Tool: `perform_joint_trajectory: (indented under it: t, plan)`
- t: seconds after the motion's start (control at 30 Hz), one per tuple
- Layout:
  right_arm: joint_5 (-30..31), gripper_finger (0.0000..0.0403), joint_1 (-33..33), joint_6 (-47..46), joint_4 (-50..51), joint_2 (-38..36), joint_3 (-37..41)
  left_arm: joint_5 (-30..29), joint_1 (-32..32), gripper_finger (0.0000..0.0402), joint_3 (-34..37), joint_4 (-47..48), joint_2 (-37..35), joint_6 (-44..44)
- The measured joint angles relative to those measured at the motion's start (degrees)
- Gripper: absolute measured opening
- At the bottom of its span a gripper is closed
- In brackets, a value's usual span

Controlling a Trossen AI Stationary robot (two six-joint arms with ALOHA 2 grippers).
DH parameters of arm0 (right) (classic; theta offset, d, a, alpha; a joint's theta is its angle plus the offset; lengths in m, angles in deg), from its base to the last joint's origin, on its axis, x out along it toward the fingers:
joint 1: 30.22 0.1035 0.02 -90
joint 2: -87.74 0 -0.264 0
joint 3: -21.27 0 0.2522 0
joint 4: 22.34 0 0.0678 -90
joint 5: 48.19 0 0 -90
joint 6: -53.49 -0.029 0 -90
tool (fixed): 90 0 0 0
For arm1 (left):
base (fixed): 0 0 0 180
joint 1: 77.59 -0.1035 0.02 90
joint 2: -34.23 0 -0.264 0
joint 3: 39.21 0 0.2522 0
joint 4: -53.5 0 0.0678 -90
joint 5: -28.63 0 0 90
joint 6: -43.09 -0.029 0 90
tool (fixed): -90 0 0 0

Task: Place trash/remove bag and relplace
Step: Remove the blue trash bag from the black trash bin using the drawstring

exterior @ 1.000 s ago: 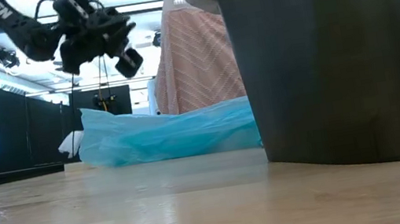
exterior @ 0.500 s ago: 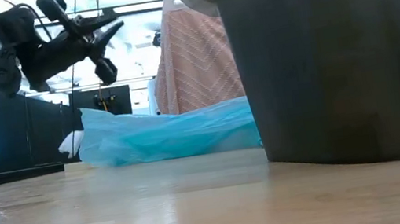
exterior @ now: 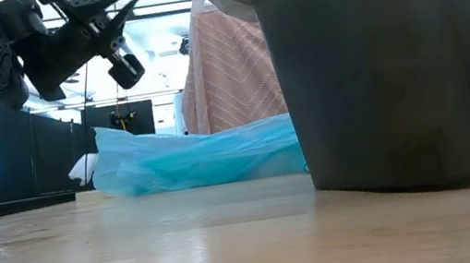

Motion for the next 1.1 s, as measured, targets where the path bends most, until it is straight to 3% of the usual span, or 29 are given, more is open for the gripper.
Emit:
perform_joint_trajectory:
  t: [0.43,0.6,0.83,1.1]
  plan:
    - [-0.3,0.0,-0.4,0.0,0.0,0.0,0.0,-1.2,7.0,0.0065,-3.1,0.0,0.0,-3.3]
    - [-0.3,0.0,-0.4,0.1,0.0,0.0,0.0,0.2,8.4,0.0101,-3.3,0.6,0.0,-3.2]
    - [-0.3,0.0,-0.4,0.2,-0.1,0.0,0.0,-2.2,9.2,0.0167,-3.1,5.2,0.0,-3.8]
    - [-0.3,0.0,-0.4,0.2,-0.1,0.0,0.0,-3.6,10.3,0.017,-3.7,5.5,0.0,-3.9]
